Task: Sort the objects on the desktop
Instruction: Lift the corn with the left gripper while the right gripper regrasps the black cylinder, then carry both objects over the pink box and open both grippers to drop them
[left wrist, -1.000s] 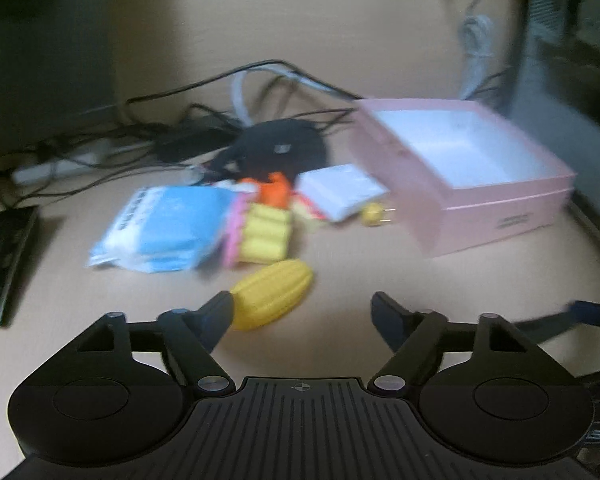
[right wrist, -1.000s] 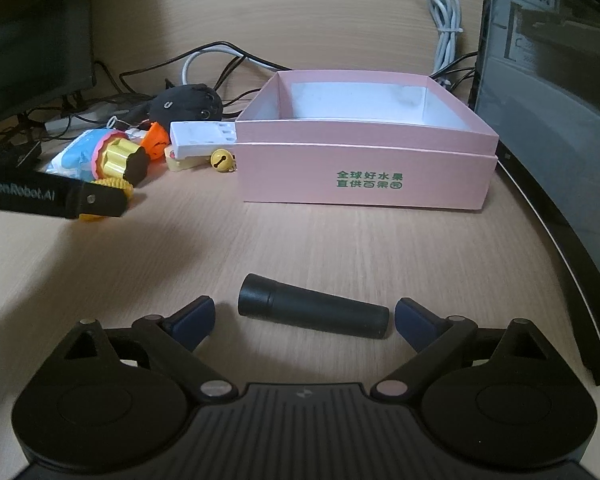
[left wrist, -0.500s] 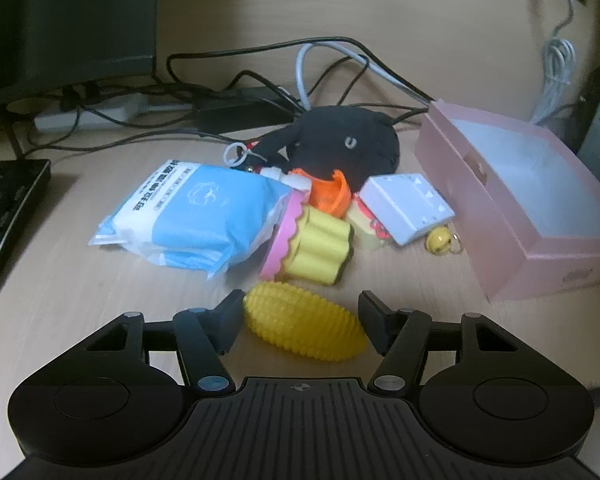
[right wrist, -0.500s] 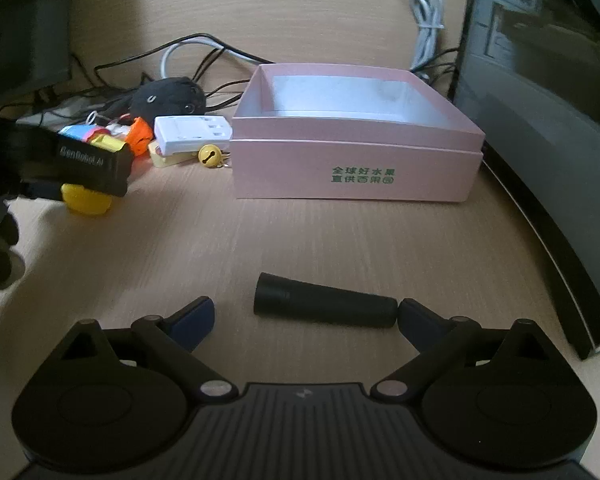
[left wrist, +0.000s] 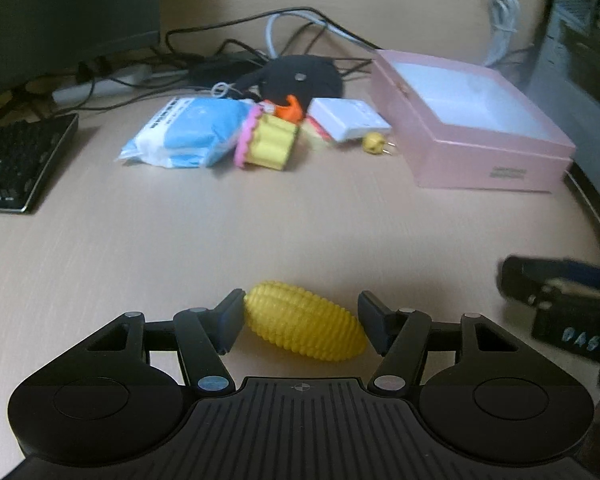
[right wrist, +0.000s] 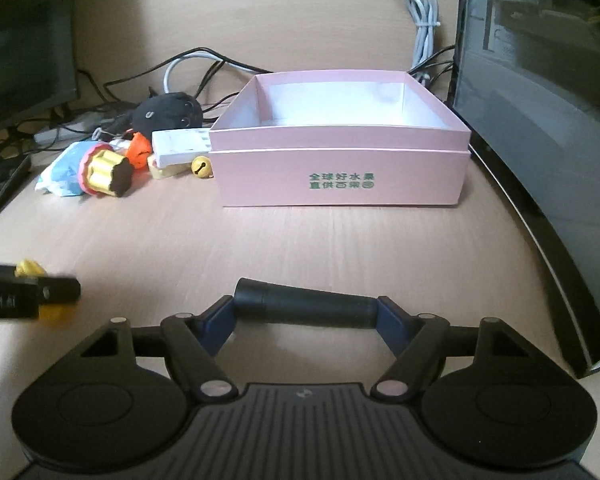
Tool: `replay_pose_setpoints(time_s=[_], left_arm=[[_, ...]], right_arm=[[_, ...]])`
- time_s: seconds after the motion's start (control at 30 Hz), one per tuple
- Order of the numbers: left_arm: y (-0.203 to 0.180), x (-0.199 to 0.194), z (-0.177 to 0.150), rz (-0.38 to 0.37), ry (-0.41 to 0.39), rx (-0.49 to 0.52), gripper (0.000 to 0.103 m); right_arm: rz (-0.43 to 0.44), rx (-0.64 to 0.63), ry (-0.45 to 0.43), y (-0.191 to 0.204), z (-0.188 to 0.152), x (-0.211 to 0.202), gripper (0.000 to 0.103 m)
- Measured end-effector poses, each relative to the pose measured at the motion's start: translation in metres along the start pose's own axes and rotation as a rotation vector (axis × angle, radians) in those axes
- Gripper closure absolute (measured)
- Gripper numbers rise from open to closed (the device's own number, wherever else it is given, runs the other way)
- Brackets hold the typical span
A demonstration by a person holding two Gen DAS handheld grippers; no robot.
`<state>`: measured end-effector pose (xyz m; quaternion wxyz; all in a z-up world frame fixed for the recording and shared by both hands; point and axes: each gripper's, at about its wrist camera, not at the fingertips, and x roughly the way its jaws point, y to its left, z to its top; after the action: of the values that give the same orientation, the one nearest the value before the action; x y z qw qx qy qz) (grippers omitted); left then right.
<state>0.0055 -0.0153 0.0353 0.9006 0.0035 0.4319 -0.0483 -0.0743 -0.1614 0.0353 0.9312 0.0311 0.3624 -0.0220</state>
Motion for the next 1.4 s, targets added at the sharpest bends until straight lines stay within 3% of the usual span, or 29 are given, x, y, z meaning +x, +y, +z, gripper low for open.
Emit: replay_pose_setpoints(time_s=[0.27,0.5,0.7,1.0,1.03,1.13,1.27,1.4], left_arm=[[-0.027,-0.026,0.002,-0.059,-0.019,-0.049,0.036],[-0.050,-0.042,0.014,-0.103,-0.034,-0.058,0.036],[-0.060,-0.039,0.057,-0.179,-0.083,-0.061,0.037],[-0.092,-0.015,0.149,-0.263,-0.226,0.057,0.036],[-0.097,-0.012,0.161,-0.270,-0.248,0.070,0.035],[-0.108,-0.002,0.189,-0.294,-0.254,0.078,0.011],[-0.106,-0.002,0.192,-0.288,-0.277,0.112,0.008],[-0.089,0.003,0.172,-0.233,-0.214,0.111,0.007]], right_arm=[[0.074,-0.111,-0.041,-0.041,0.009,-0.058,0.028],[0.120,-0.136,-0.087,-0.062,0.008,-0.084,0.028],[0.126,-0.161,-0.138,-0.069,0.006,-0.098,0.028],[0.074,-0.089,-0.107,-0.081,0.008,-0.089,0.028],[0.070,-0.083,-0.104,-0.082,0.009,-0.088,0.028],[0.049,-0.062,-0.097,-0.081,0.010,-0.084,0.028],[0.040,-0.043,-0.082,-0.078,0.012,-0.078,0.028],[0.057,-0.070,-0.075,-0.067,0.016,-0.069,0.028]])
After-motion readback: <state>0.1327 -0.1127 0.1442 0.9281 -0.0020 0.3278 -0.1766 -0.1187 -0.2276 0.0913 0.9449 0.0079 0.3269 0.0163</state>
